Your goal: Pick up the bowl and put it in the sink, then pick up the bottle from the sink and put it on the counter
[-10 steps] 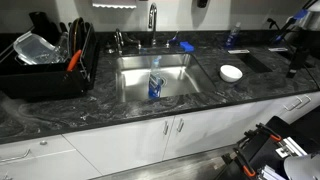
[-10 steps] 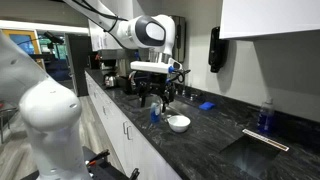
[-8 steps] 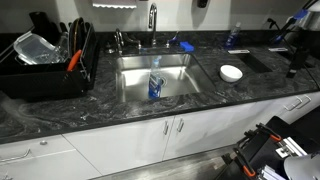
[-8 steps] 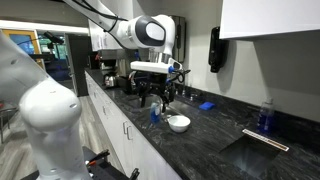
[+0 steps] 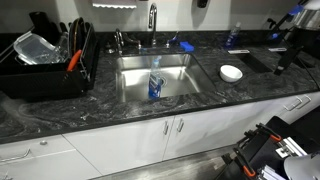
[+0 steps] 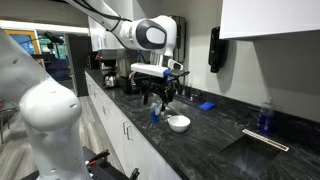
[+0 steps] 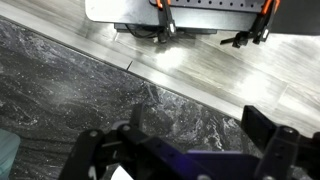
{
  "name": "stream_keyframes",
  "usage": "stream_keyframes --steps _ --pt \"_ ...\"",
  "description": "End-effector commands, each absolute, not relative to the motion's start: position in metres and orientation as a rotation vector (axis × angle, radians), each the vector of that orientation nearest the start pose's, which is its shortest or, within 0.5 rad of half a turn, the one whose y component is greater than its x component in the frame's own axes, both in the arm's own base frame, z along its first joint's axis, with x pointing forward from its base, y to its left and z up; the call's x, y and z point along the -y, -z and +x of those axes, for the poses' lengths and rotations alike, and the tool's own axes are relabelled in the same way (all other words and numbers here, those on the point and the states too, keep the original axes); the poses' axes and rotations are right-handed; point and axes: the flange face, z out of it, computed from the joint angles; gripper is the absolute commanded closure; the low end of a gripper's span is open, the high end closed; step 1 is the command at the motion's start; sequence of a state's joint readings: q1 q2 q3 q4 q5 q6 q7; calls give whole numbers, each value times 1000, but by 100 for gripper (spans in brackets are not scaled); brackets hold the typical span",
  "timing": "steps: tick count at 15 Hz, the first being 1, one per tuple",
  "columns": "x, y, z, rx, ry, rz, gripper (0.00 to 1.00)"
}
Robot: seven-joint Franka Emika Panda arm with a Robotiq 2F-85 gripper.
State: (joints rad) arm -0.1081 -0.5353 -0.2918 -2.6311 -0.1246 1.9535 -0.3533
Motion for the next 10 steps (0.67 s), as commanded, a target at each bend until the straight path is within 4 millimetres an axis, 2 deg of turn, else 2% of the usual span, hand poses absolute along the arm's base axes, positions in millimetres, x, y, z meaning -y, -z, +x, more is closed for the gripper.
stream_keyframes --steps 1,4,10 --pt "141 -377 351 -143 -121 -3025 0" --pt "140 -363 369 -313 -6 -2982 0" --pt "131 -348 402 -406 263 -2969 0"
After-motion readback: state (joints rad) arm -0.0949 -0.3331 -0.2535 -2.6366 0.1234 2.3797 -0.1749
